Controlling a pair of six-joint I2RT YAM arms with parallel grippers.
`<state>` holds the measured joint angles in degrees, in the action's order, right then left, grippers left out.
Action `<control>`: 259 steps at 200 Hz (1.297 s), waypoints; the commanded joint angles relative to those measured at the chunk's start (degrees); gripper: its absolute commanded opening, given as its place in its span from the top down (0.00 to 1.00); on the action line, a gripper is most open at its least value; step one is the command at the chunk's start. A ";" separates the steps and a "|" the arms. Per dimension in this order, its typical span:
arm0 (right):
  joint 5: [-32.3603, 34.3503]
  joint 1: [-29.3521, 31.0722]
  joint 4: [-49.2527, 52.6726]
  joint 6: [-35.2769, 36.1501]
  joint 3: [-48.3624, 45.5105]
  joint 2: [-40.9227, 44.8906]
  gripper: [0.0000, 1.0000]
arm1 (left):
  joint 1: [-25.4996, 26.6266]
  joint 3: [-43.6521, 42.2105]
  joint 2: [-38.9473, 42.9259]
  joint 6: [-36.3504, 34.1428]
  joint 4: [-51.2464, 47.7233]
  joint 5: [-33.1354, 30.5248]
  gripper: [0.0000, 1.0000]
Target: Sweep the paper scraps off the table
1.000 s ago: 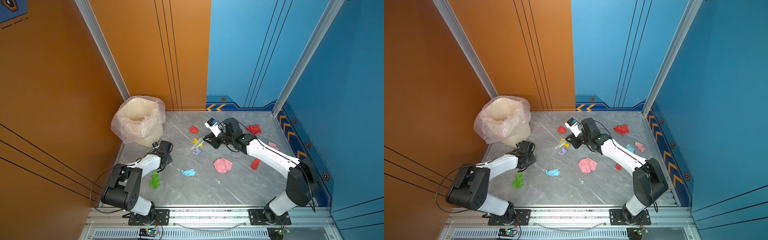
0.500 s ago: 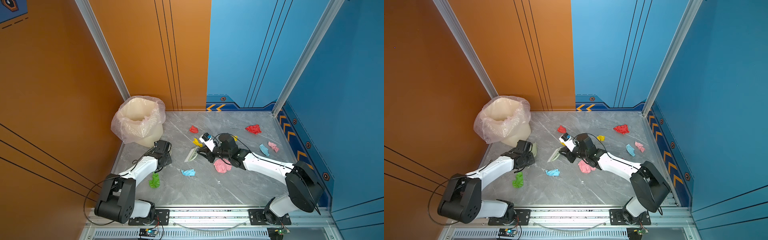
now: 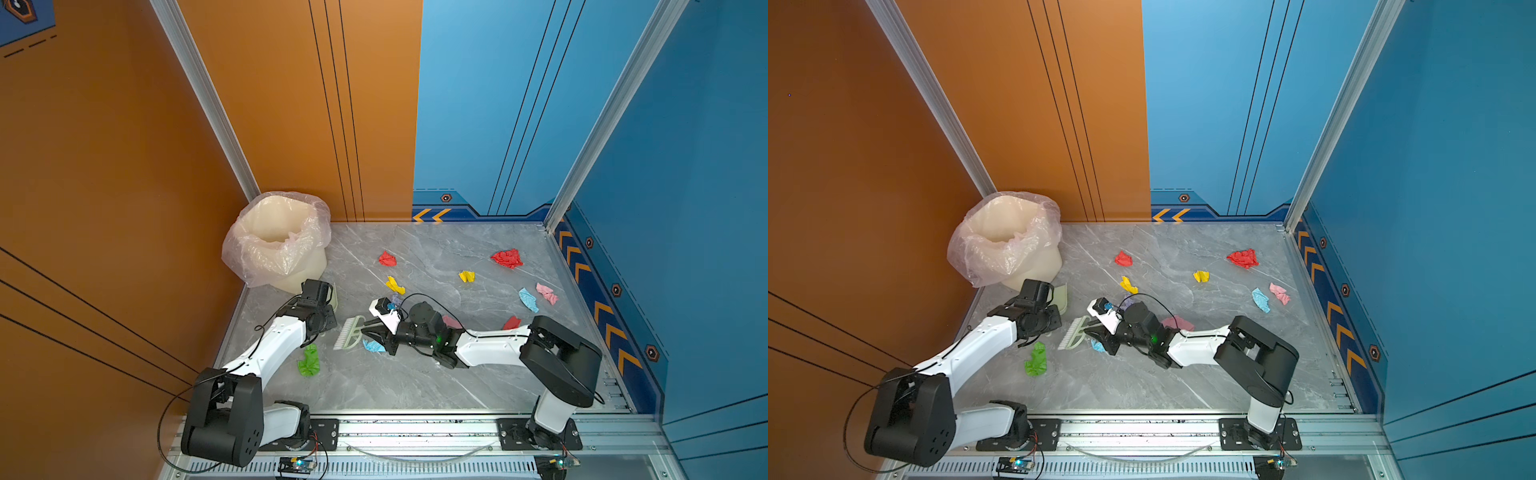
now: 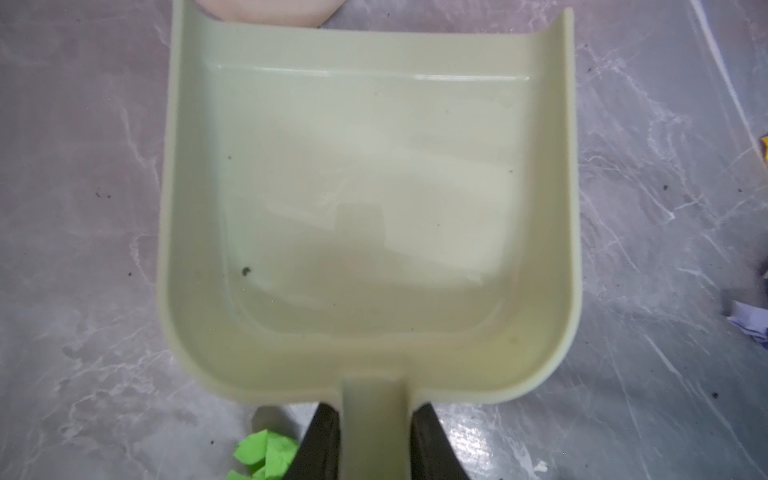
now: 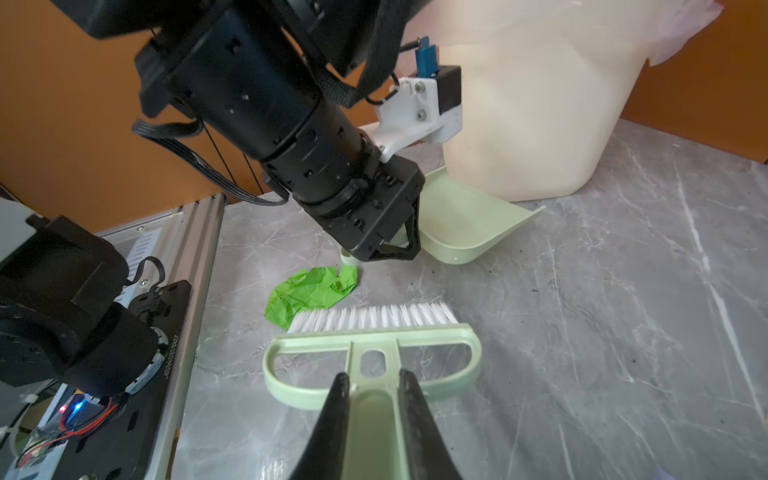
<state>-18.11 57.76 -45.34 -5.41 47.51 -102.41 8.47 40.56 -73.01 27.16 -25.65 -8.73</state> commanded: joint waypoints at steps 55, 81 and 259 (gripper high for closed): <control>5.07 4.86 -17.65 -3.58 2.17 -10.85 1.00 | -2.93 2.04 0.77 -6.01 -2.22 1.21 0.91; 5.46 7.12 -20.49 -3.58 4.29 -14.74 1.00 | -3.93 1.87 1.30 -6.81 -2.12 2.00 0.92; 2.94 9.99 -10.70 2.50 11.43 -21.71 1.00 | -4.43 1.39 0.35 -6.87 -1.25 4.07 0.91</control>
<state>-14.94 67.31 -60.88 -6.48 58.04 -124.62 4.49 42.04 -72.47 20.93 -26.61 -5.72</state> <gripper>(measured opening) 0.190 0.230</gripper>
